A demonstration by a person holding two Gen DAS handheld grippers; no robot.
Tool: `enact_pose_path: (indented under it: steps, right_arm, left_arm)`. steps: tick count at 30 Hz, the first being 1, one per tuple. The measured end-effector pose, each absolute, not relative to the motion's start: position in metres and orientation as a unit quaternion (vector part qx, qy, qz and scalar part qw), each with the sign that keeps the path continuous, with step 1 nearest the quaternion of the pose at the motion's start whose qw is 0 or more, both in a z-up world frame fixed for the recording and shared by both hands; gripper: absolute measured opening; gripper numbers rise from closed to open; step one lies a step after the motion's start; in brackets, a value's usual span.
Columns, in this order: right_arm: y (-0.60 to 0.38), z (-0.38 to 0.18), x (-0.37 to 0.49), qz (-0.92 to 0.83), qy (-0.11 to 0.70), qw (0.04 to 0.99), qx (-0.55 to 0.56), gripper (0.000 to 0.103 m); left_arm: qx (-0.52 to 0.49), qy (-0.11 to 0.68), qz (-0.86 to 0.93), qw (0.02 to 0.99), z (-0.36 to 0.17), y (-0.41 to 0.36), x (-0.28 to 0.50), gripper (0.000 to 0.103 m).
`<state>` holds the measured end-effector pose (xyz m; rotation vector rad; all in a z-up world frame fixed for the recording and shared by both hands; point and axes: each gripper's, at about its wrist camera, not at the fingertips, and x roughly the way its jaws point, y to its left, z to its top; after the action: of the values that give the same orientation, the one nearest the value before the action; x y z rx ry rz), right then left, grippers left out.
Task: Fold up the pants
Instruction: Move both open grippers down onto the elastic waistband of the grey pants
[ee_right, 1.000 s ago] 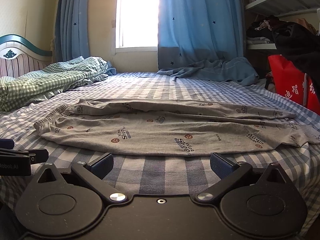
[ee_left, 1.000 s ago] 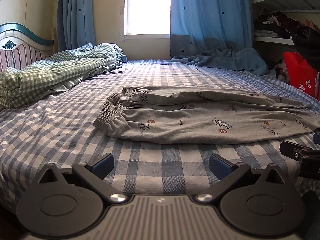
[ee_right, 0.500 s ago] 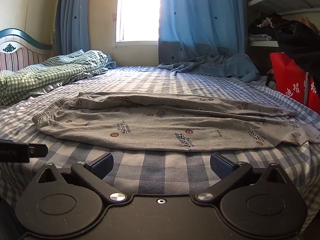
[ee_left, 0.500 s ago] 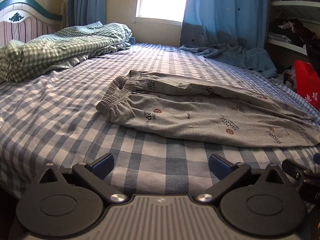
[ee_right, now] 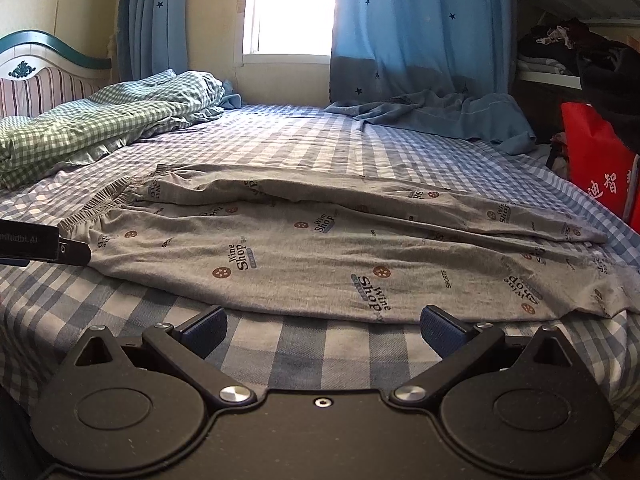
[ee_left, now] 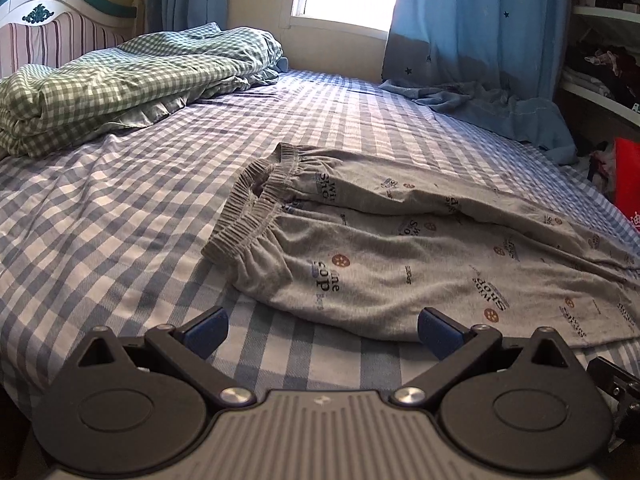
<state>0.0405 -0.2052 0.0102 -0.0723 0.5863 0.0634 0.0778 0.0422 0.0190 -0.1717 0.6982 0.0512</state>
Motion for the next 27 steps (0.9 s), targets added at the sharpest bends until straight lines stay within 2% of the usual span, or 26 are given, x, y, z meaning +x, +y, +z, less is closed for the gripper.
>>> enact_pose_path:
  steps: [14,19,23,27]
  right_arm:
    - [-0.222,0.056,0.106,0.061,0.239,0.967,-0.059,0.102]
    - [-0.252,0.074,0.157,0.123,0.21,0.968,-0.066,0.102]
    - [-0.279,0.084,0.226,0.156,0.205,0.96,-0.113,0.102]
    - [-0.296,0.071,0.305,0.212,0.248,0.934,-0.149,0.102]
  left_arm:
    - [-0.088,0.283,0.032,0.955,0.067,0.073,0.173,0.103]
    - [-0.028,0.274,0.01,0.961,0.076,0.075,0.237,0.103]
    - [0.019,0.252,-0.031,0.967,0.075,0.069,0.293,0.103]
    - [0.117,0.254,-0.052,0.959,0.059,0.044,0.349,0.103]
